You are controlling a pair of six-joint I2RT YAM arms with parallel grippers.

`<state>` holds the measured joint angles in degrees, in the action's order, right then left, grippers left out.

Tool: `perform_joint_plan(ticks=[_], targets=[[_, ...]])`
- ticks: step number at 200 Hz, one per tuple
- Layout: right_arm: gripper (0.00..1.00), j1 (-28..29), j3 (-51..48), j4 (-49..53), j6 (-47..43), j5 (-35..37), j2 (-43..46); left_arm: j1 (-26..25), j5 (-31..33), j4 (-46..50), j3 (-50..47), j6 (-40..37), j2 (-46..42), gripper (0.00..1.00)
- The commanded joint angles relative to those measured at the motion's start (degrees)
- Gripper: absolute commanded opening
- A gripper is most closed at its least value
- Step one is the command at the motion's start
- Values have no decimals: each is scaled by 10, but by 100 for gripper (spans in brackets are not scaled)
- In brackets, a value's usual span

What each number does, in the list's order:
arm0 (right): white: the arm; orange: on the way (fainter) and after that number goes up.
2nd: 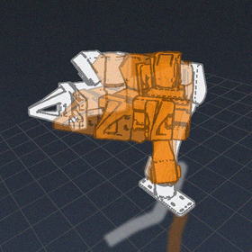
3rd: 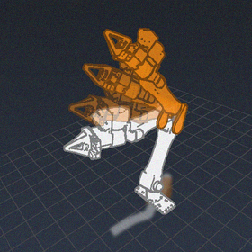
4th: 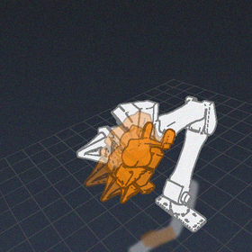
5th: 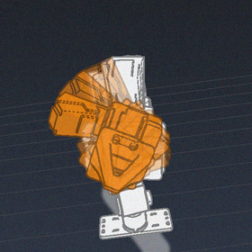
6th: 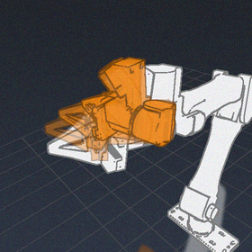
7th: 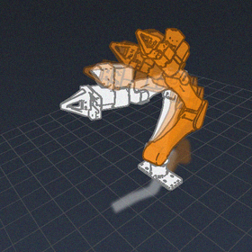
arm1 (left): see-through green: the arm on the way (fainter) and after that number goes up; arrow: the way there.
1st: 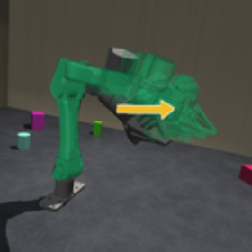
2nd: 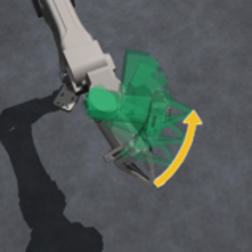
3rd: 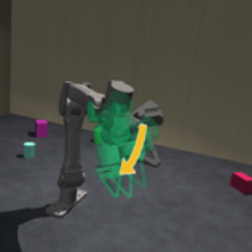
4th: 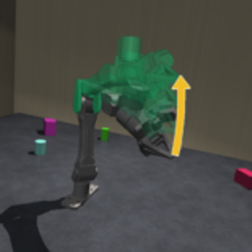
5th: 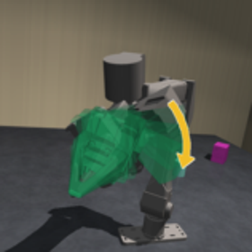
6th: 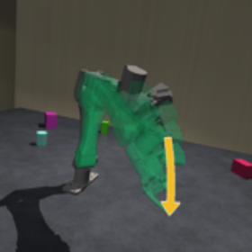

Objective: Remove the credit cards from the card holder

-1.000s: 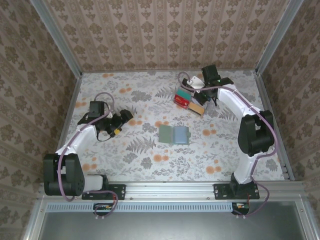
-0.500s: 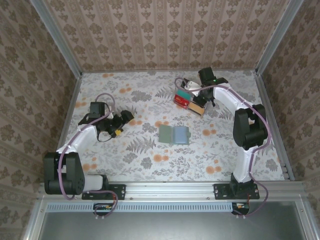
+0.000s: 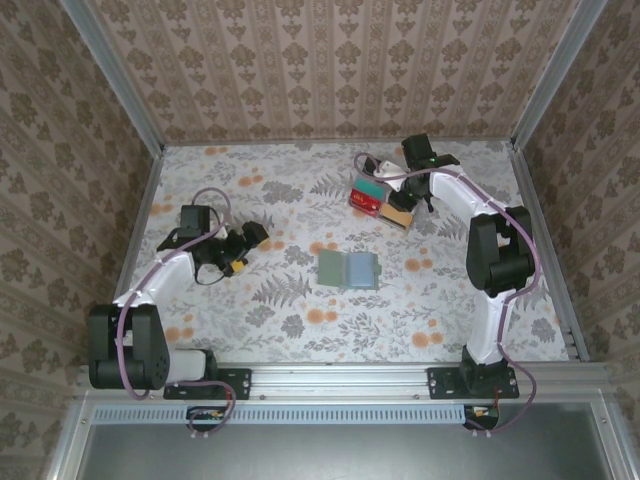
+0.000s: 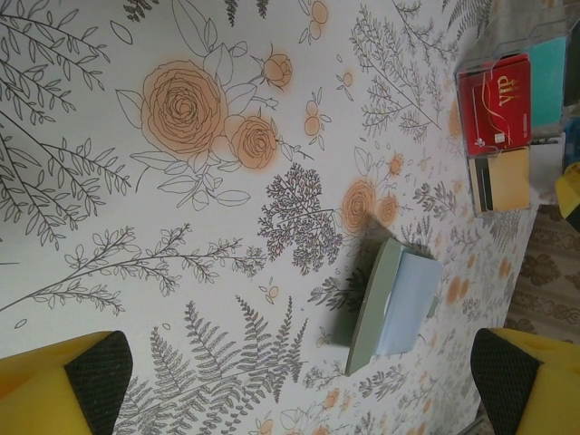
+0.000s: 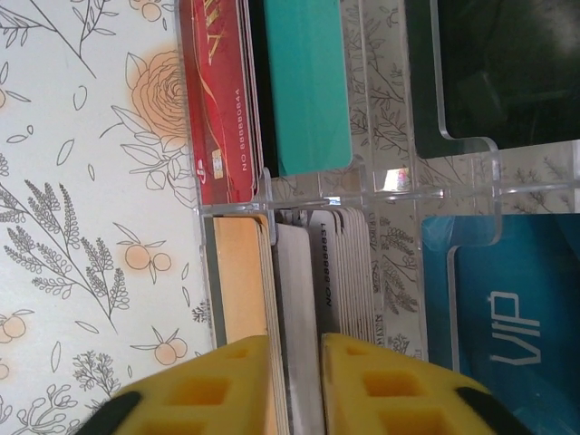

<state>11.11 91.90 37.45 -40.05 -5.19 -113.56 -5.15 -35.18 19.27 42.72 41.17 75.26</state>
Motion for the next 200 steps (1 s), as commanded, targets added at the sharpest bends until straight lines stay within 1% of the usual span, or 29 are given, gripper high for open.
perform_joint_plan(ticks=[1,40,73,86,90,109,123,143,162,174,188,200], targets=[[31,-2,12,-9,5,-14,0,4,-13,-6,-9,6,-4,100],[30,-3,9,-17,14,-17,15,4,-13,-4,-10,6,-12,100],[33,-3,-13,-45,45,-35,64,4,-5,10,-7,-2,-23,100],[41,-3,-33,-63,77,-33,93,4,5,22,-1,-11,-28,100],[44,-4,-41,-87,88,-31,103,4,9,27,1,-14,-31,100],[56,-8,-84,-133,137,-34,160,4,37,56,18,-35,-45,100],[64,-10,-123,-175,183,-18,209,4,72,86,38,-56,-58,100],[67,-16,-169,-214,265,16,276,4,143,104,61,-91,-83,100],[71,-26,-224,-238,344,46,334,5,249,90,60,-121,-119,100],[75,-33,-275,-267,390,81,392,5,313,84,60,-154,-138,100],[79,-44,-329,-286,423,107,447,6,364,63,49,-202,-151,100],[86,-48,-370,-288,433,134,486,11,389,45,37,-230,-160,100]])
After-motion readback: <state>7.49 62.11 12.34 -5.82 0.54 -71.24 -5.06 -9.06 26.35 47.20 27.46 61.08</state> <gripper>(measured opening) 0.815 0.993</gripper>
